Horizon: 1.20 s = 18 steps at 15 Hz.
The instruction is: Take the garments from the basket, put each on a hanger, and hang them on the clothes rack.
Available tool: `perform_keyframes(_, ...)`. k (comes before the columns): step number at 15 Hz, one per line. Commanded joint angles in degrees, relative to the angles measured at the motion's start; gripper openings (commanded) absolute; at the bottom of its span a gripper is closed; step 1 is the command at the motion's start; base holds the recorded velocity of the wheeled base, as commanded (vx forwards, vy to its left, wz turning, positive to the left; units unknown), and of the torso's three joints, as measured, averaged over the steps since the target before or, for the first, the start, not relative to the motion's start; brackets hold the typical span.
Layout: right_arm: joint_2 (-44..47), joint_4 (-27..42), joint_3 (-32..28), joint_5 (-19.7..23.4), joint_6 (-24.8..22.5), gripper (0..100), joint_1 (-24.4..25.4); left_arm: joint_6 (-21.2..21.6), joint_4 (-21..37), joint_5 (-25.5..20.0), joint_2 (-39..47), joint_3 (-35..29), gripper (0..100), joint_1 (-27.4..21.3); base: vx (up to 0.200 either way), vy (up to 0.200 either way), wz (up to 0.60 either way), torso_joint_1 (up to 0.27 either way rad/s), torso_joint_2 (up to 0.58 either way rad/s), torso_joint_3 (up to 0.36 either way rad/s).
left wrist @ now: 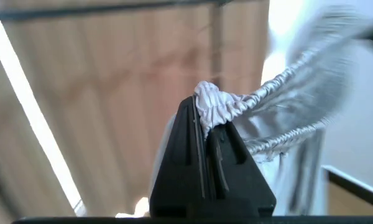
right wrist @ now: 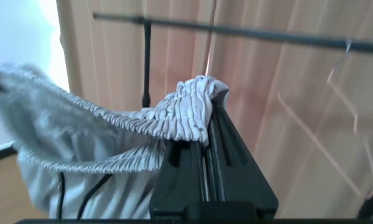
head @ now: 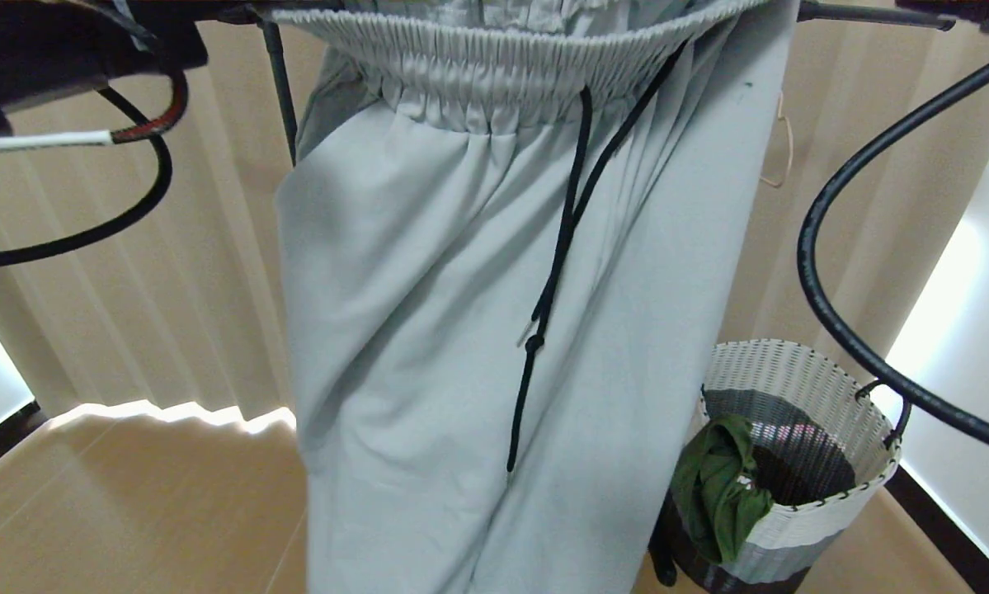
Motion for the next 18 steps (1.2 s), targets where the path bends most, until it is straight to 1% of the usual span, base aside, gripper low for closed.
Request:
perform_keyframes(1,0.3,-0.1,3.8,-0.4,-0.1,0,-0.2,0.3,0.9,3.0,4.3,0.0,0,1.1,0.0,0.0,0.0,0.0,0.0,0.0)
perform_keyframes(3,0.3,-0.2,6.3,-0.6,-0.8,0,-0.2,0.5,4.1,5.8,6.1,-0.8,0,0.8,0.0,0.0,0.0,0.0,0.0,0.0)
perform_keyframes(4,0.6,-0.2,7.9,-0.6,-1.2,0,-0.4,0.7,7.3,9.0,7.5,-1.2,0,0.8,0.0,0.0,0.0,0.0,0.0,0.0)
perform_keyframes(5,0.6,-0.2,8.0,-0.6,-1.2,0,-0.5,0.7,7.6,9.6,7.8,-1.2,0,0.8,0.0,0.0,0.0,0.0,0.0,0.0)
perform_keyframes(6,1.1,-0.1,8.2,-0.7,-1.3,0,-2.1,0.9,7.5,13.5,9.3,-1.2,0,1.0,0.0,0.0,0.0,0.0,0.0,0.0)
perform_keyframes(7,1.4,-0.1,8.1,-0.7,-1.2,0,-3.1,0.9,7.3,14.1,9.6,-1.2,0,1.0,0.0,0.0,0.0,0.0,0.0,0.0)
perform_keyframes(9,2.1,-0.3,7.9,-0.9,-1.2,0,-4.5,0.9,7.3,14.0,9.4,-1.2,0,0.8,0.0,0.0,0.0,0.0,0.0,0.0)
perform_keyframes(11,2.6,-1.8,7.7,-0.9,-1.2,0,-5.8,0.8,6.4,13.6,9.3,-1.2,0,0.8,0.0,0.0,0.0,0.0,0.0,0.0)
perform_keyframes(13,3.2,-2.5,7.3,-0.9,-1.2,0,-6.8,1.3,3.3,13.5,9.7,-1.3,0,0.7,0.0,0.0,0.0,0.0,0.0,0.0)
perform_keyframes(15,3.4,-2.5,5.3,-0.8,-1.2,0,-8.2,2.0,-1.3,13.5,10.0,-1.4,0,-0.4,0.0,0.0,0.0,0.0,0.0,0.0)
perform_keyframes(16,3.4,-2.4,4.2,-0.8,-1.2,0,-8.7,2.7,-2.0,13.5,10.2,-2.0,0,-0.6,0.0,0.0,0.0,0.0,0.0,0.0)
perform_keyframes(18,3.1,-2.4,4.5,-0.8,-1.2,0,-8.7,3.1,-2.1,13.6,10.7,-2.0,0,-1.5,0.0,0.0,0.0,0.0,0.0,0.0)
